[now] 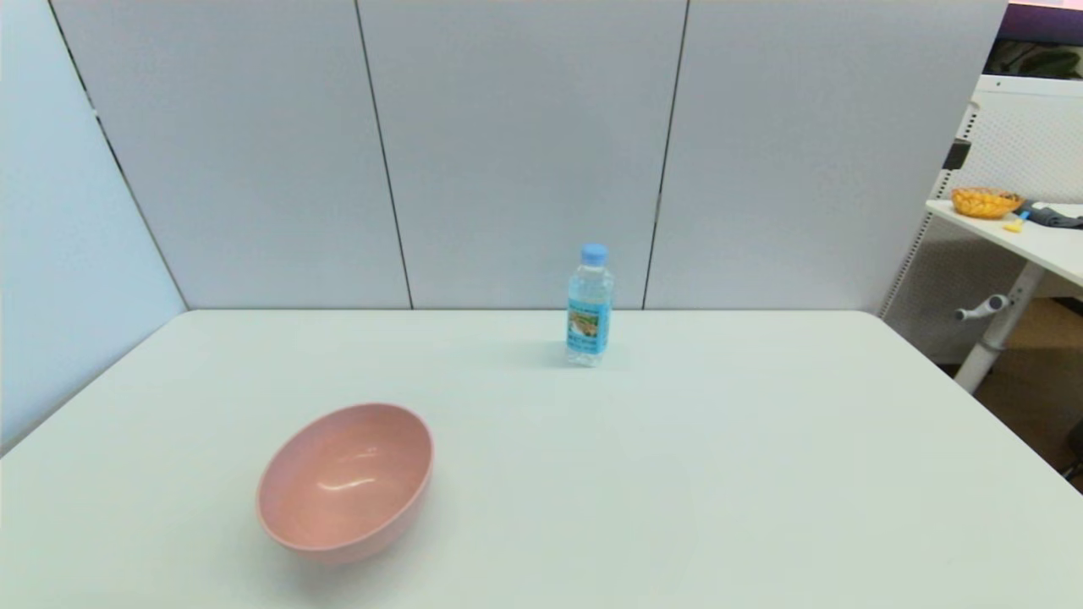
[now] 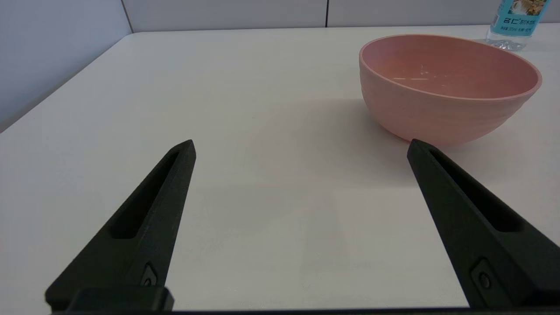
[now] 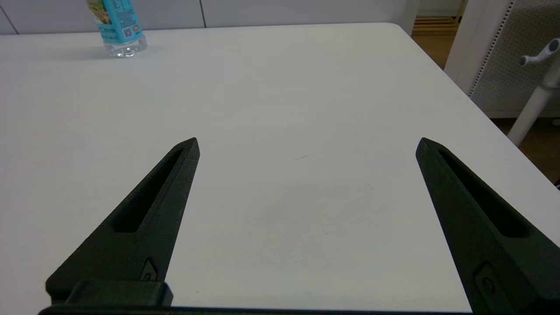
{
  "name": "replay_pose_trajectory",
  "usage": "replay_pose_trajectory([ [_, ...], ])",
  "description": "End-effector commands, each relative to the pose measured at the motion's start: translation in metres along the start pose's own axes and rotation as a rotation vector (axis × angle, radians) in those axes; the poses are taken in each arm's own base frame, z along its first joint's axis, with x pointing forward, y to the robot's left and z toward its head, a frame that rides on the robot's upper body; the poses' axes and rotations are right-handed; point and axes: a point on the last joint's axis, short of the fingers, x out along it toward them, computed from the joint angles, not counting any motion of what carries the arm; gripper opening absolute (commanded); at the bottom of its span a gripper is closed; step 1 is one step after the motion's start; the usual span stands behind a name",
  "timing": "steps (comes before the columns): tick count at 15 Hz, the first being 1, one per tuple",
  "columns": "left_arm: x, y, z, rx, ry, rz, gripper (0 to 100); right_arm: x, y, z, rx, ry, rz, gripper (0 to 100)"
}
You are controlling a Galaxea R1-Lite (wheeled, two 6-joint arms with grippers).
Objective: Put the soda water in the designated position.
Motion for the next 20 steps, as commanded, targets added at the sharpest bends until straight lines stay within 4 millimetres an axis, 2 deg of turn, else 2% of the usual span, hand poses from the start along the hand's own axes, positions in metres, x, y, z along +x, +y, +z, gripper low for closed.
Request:
replay_pose_trajectory([
  [1,0.000,0.000,0.000,0.000,0.001,0.000,100,0.000,0.000,0.000,0.000,0.002,-0.001,100],
  [18,0.000,0.000,0.000,-0.011,0.004,0.020,100,0.000,0.000,0.000,0.000,0.002,-0.001,100],
  [20,0.002,0.001,0.011,0.010,-0.017,0.008,100,0.000,0.000,0.000,0.000,0.002,0.001,100],
])
